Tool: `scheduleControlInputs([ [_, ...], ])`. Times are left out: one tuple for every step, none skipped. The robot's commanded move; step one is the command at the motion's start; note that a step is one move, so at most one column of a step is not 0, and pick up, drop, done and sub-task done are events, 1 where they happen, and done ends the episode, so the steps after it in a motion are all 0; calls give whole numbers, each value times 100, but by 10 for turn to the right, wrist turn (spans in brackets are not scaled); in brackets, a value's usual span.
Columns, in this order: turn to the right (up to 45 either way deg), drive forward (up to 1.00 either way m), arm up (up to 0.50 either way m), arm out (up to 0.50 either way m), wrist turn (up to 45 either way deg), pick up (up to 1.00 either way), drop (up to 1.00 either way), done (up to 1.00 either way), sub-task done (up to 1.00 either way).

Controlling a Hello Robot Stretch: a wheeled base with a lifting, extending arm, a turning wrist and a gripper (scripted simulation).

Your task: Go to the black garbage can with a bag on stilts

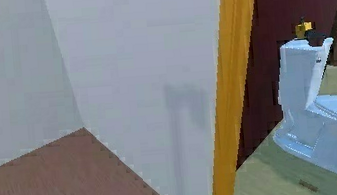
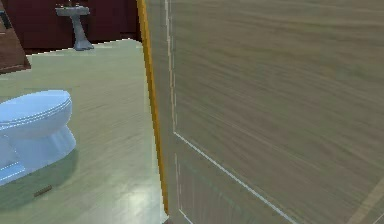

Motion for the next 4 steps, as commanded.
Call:
scheduleControlInputs([
  [0, 5, 0, 0, 0, 0, 0, 0, 0],
  [450, 0, 0, 0, 0, 0, 0, 0, 0],
  [150, 0, 0, 0, 0, 0, 0, 0, 0],
  [0, 100, 0, 0, 0, 0, 0, 0, 0],
])
